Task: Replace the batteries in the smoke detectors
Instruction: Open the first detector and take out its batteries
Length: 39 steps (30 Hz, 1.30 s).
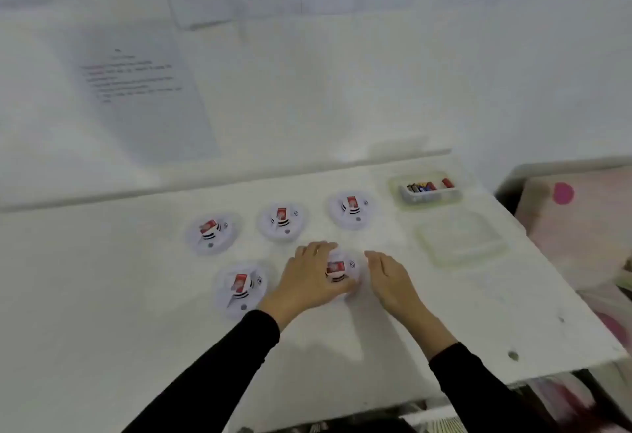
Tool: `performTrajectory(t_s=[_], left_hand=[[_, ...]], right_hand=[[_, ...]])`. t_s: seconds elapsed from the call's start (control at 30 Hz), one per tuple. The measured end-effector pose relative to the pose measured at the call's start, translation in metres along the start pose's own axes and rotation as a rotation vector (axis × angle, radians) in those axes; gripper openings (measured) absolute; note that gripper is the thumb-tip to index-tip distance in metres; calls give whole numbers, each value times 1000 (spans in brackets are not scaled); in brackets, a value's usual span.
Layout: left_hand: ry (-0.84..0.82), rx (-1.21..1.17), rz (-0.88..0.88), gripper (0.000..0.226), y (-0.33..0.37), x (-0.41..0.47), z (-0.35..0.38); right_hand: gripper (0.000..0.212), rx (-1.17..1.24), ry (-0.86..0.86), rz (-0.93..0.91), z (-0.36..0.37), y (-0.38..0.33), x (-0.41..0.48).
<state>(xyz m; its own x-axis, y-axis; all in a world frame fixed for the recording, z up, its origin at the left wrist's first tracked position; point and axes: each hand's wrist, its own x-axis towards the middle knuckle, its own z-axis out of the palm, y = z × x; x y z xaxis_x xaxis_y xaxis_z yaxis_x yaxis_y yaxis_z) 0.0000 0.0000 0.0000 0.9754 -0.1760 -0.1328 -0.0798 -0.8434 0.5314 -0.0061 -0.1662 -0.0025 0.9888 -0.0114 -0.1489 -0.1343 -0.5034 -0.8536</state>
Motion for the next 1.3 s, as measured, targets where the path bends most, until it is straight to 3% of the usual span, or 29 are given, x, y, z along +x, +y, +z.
performTrajectory(t_s=[0.23,0.33,0.4,0.5,0.6,0.67,0.73,0.9,1.03,1.3], left_hand=[[77,106,-47,108,-12,9,38],[134,15,-16,108,-14,10,43],[149,-221,-54,103,-2,9,37],[82,-880,-189,79,32,11,17],[-86,-1485,-145,62,64,12,7],[-122,-1759,-129,49,87,12,4],[-104,-1885,-137,53,106,16,9],[26,-1877,-196,78,141,34,33],[129,-1866,-243,75,156,44,50],[154,-1874,-240,57,169,52,63]], right_hand=[[48,133,-68,76,6,16,-15],[33,245,-94,70,3,20,-16],[30,335,-79,28,-8,14,-17],[29,410,-47,-65,-35,5,-12],[28,392,-64,-160,-60,-3,-8],[34,383,-81,-214,-76,-3,-4],[45,314,-71,-261,-92,1,2],[64,108,18,-378,-120,14,15],[73,-38,16,-480,-135,25,27],[65,-10,-43,-626,-155,33,39]])
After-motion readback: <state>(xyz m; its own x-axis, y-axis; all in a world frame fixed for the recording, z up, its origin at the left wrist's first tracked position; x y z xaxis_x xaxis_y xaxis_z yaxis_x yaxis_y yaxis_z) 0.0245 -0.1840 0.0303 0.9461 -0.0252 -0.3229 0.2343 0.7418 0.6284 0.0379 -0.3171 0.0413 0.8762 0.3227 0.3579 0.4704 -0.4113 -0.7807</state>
